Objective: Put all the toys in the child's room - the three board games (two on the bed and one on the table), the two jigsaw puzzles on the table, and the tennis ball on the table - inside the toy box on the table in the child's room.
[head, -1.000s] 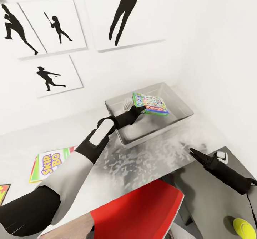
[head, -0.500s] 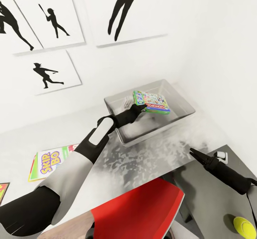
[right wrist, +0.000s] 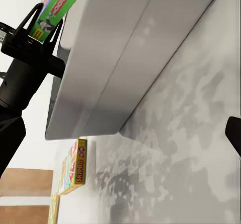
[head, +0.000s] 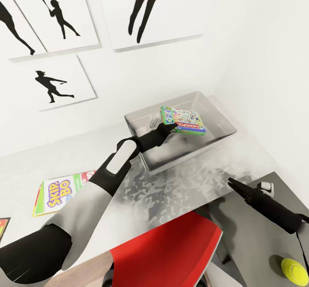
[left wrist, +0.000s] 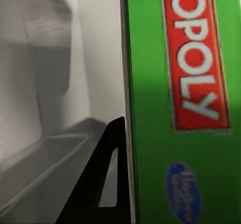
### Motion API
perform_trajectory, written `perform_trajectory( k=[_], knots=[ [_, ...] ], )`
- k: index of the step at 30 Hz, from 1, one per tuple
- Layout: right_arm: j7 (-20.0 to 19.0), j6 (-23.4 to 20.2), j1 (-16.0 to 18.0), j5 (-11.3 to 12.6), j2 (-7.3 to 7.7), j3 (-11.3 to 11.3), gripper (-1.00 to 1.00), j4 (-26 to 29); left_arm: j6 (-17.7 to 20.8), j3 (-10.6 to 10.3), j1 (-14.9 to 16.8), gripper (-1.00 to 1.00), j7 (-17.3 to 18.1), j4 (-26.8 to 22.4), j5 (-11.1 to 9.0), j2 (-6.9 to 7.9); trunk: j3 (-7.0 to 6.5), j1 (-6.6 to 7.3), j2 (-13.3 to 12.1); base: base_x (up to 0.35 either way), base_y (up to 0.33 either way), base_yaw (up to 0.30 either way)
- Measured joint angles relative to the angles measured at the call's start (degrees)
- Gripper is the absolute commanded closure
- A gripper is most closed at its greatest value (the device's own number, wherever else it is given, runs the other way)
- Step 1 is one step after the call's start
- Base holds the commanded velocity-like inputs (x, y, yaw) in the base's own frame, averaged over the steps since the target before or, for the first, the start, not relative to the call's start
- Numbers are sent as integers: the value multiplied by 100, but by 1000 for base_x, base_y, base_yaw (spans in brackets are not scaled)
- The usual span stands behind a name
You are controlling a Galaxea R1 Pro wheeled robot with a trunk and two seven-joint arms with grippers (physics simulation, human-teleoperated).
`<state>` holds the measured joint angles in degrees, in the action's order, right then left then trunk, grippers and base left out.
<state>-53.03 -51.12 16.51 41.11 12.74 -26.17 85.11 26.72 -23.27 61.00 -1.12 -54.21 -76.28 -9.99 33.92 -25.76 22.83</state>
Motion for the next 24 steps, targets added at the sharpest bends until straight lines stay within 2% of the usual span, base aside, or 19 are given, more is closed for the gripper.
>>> perform_trajectory(
  k=[24],
  knots=[
    [0, 5, -1, 0, 0, 2, -100, -4, -9, -2, 126, 100, -7, -12, -1, 0, 225, 0, 0, 0, 0, 0]
  ],
)
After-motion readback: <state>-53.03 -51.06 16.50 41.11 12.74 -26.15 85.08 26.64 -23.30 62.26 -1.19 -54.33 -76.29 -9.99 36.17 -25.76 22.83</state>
